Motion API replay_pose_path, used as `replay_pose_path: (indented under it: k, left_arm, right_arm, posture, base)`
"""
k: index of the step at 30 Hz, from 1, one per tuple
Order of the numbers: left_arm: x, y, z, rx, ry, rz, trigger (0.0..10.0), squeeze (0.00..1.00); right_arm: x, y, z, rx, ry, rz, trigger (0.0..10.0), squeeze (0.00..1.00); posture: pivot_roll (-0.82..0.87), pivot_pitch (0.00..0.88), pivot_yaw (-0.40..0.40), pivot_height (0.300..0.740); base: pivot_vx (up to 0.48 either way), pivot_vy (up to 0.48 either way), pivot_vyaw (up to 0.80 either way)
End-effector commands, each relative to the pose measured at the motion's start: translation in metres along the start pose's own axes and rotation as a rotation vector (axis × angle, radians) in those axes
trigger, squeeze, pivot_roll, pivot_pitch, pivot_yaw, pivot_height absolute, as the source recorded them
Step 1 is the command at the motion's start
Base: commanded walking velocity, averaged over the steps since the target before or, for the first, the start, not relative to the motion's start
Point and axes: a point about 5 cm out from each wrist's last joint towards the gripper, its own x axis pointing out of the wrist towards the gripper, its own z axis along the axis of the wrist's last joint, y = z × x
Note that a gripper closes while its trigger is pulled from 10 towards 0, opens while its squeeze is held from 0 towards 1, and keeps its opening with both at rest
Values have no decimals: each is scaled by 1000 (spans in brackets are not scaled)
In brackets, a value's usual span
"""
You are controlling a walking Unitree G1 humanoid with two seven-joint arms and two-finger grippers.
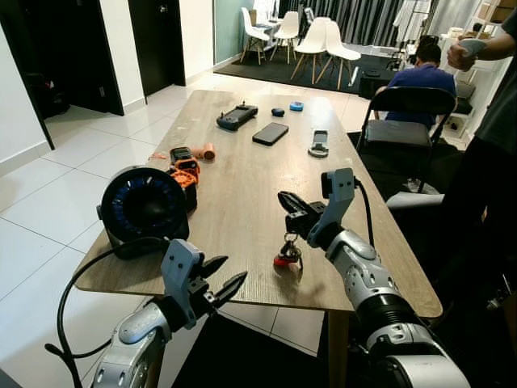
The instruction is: Hang keys on a hook
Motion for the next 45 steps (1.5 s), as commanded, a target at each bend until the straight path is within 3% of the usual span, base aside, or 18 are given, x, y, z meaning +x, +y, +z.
replay_pose_path:
  k: [1, 2, 9, 10, 11, 12, 16, 20, 22, 24, 27, 29, 37, 39, 45]
  left_arm:
    - [2, -4, 3, 3, -21, -13, 10000, 0]
    - [2, -4, 3, 3, -20, -14, 10000, 0]
    - [2, -4, 3, 1, -20, -16, 10000, 0]
    - [2, -4, 3, 2, -21, -17, 10000, 0]
    - [2, -4, 3, 2, -21, -17, 10000, 0]
    - [3, -3, 4, 3, -23, -17, 10000, 0]
    - [3, -2, 5, 4, -25, -18, 10000, 0]
    - [2, -2, 4, 13, -7, -29, 10000, 0]
    - [1, -2, 2, 18, 5, -36, 10000, 0]
    - [-1, -3, 0, 13, 18, -49, 10000, 0]
    - [-2, -5, -1, 5, 25, -59, 10000, 0]
    - [-2, -5, -1, 5, 25, -59, 10000, 0]
    - [-6, -9, -4, -20, 35, -71, 10000, 0]
    - [-7, -11, -5, -33, 27, -63, 10000, 0]
    - [-6, -12, -6, -40, 21, -56, 10000, 0]
  right_arm:
    - [1, 2, 1, -2, -8, 13, 10000, 573]
    - [0, 0, 1, -6, -6, 7, 10000, 1000]
    - [-1, -3, 5, -27, -20, -12, 10000, 1000]
    - [-1, -4, 7, -32, -28, -15, 10000, 459]
    - [-1, -4, 7, -32, -28, -15, 10000, 459]
    - [-1, -5, 13, -37, -47, -18, 10000, 0]
    - [-2, -6, 18, -35, -65, -15, 10000, 0]
    - [-5, -4, 11, -21, -8, 29, 10000, 0]
    - [-8, 0, 3, -34, 53, 76, 10000, 0]
    - [-23, 13, -24, -65, 220, 241, 10000, 0]
    - [-38, 22, -38, -57, 289, 313, 10000, 0]
    - [-38, 22, -38, -57, 289, 313, 10000, 0]
    - [-75, 10, -50, -54, 335, 226, 10000, 0]
    - [-91, 4, -41, -44, 296, 187, 10000, 0]
    - [-108, -6, -34, -59, 257, 93, 10000, 0]
  posture:
    - [66, 114, -22, 740]
    - [65, 115, -21, 740]
    - [65, 115, -20, 740]
    - [66, 112, -18, 740]
    - [66, 112, -18, 740]
    - [66, 112, -18, 740]
    - [64, 109, -18, 740]
    - [63, 108, -17, 740]
    - [62, 109, -17, 740]
    - [61, 110, -19, 740]
    - [62, 110, -21, 740]
    - [62, 110, -21, 740]
    - [55, 107, -13, 740]
    - [53, 106, -12, 740]
    - [41, 95, -7, 740]
  base:
    - [0, 0, 0]
    - [0, 0, 0]
    - [0, 0, 0]
    - [0, 0, 0]
    - [0, 0, 0]
    - [0, 0, 0]
    - [0, 0, 0]
    - [0, 0, 0]
    - [0, 0, 0]
    - [0, 0, 0]
    - [0, 0, 0]
    - [0, 0, 0]
    - [0, 0, 0]
    - [0, 0, 0]
    - [0, 0, 0]
